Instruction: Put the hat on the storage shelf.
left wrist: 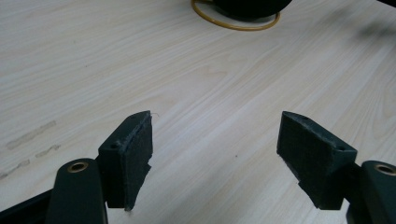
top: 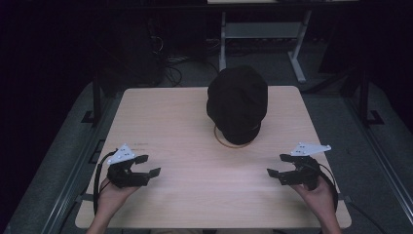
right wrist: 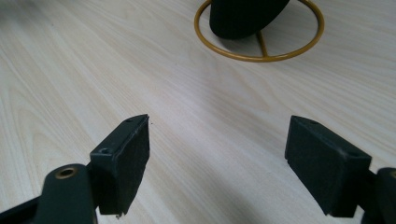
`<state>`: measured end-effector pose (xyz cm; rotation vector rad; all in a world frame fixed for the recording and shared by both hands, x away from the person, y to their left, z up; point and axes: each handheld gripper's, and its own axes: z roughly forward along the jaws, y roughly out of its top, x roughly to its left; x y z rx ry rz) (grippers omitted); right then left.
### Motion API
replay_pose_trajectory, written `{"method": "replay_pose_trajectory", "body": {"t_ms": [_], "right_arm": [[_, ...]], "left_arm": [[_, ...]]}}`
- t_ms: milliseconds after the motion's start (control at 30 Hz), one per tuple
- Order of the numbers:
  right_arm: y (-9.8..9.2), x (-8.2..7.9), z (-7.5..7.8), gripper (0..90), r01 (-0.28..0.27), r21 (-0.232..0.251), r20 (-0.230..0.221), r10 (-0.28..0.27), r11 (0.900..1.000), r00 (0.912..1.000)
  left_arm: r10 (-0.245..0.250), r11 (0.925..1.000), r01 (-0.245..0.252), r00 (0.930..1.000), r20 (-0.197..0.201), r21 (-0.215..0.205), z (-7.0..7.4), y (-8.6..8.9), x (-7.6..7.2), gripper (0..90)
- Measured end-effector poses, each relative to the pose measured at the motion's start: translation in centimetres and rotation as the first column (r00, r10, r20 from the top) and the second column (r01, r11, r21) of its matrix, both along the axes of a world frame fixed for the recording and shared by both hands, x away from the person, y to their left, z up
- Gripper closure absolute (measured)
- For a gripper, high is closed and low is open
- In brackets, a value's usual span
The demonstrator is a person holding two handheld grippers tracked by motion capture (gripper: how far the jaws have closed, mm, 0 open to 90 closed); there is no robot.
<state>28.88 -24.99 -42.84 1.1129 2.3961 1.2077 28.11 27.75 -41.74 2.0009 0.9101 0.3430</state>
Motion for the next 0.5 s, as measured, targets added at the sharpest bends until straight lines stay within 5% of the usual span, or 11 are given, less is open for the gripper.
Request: {"method": "replay_pose_trajectory", "body": {"t_ms": [167,500], "right_arm": [[0.1,-0.2,-0.3,21.6,-0.007,0.002,-0.002,0.007,1.000,1.0000],[0.6,-0.3,-0.3,21.2,-0.021,-0.001,0.003,0.021,1.000,0.9998]], "left_arm": [[0.006,0.9996,-0.007,0.9998,-0.020,-0.026,-0.7,0.4,-0.7,23.9],[-0.002,0.9981,0.003,1.0000,-0.009,0.061,-1.4,-0.3,-1.3,21.7]]}}
